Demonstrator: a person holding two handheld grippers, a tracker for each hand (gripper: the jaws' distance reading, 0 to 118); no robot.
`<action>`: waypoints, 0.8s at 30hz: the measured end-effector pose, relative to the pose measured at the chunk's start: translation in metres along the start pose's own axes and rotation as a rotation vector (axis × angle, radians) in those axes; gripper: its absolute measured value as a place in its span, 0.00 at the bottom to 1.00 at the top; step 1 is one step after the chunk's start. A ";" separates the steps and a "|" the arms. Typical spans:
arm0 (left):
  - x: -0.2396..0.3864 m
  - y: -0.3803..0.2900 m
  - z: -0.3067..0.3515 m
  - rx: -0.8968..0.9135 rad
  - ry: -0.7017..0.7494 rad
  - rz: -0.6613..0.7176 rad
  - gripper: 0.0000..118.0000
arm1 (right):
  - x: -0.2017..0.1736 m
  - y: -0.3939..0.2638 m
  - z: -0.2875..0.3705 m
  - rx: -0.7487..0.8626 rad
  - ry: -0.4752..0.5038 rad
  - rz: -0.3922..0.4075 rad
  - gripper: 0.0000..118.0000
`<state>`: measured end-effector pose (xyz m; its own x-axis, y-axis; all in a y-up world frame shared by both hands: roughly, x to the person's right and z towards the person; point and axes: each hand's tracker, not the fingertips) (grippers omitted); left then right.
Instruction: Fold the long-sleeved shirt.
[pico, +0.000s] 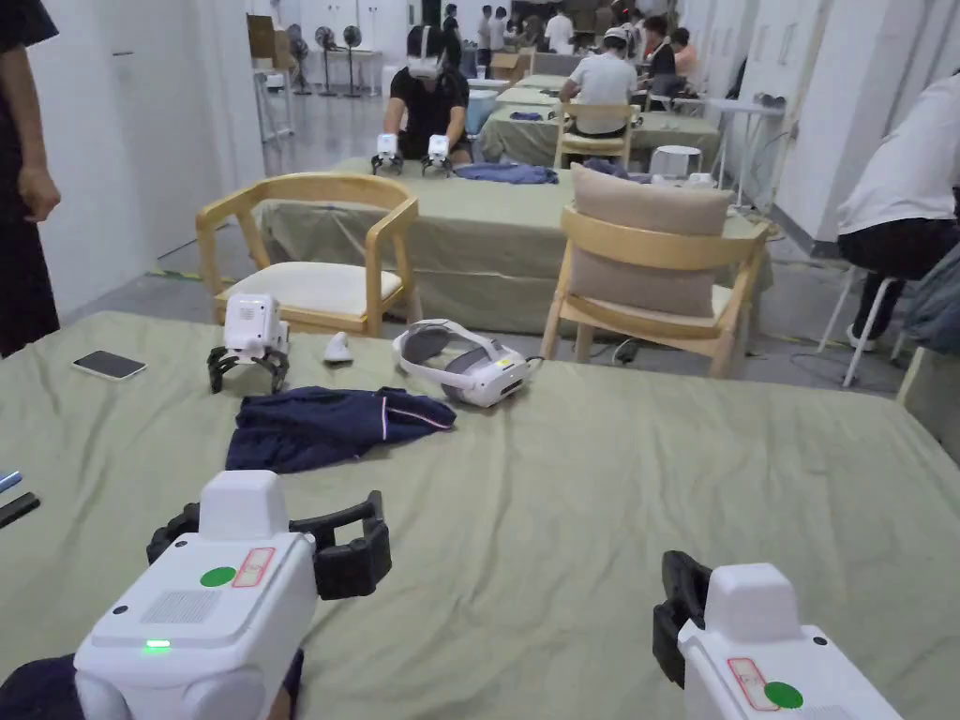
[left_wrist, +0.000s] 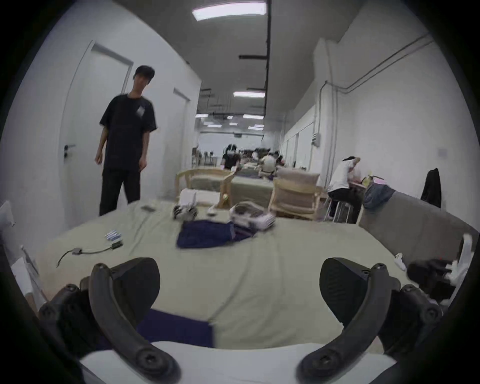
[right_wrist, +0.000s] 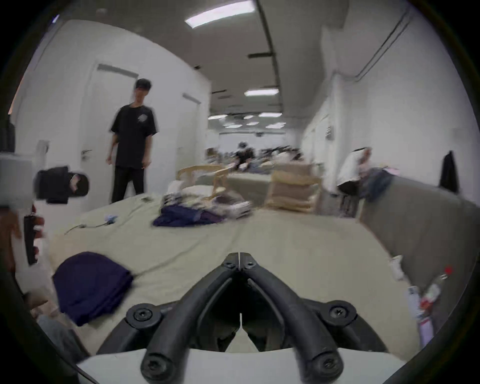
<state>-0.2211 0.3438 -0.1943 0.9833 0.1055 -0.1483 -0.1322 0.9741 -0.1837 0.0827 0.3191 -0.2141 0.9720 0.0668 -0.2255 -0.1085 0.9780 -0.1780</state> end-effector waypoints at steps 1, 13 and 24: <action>0.017 0.003 -0.002 -0.021 -0.033 0.002 0.94 | 0.015 0.007 0.005 0.022 -0.037 0.013 0.00; 0.077 0.033 -0.003 0.029 -0.108 -0.005 0.94 | 0.090 0.052 0.021 0.110 -0.161 -0.014 0.70; 0.083 0.042 0.009 0.075 -0.102 -0.088 0.94 | 0.091 0.060 0.028 0.180 -0.191 0.015 1.00</action>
<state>-0.1440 0.3950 -0.2057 0.9988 0.0348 -0.0351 -0.0388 0.9922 -0.1181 0.1708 0.3891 -0.2189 0.9941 0.1008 -0.0389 -0.1008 0.9949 0.0011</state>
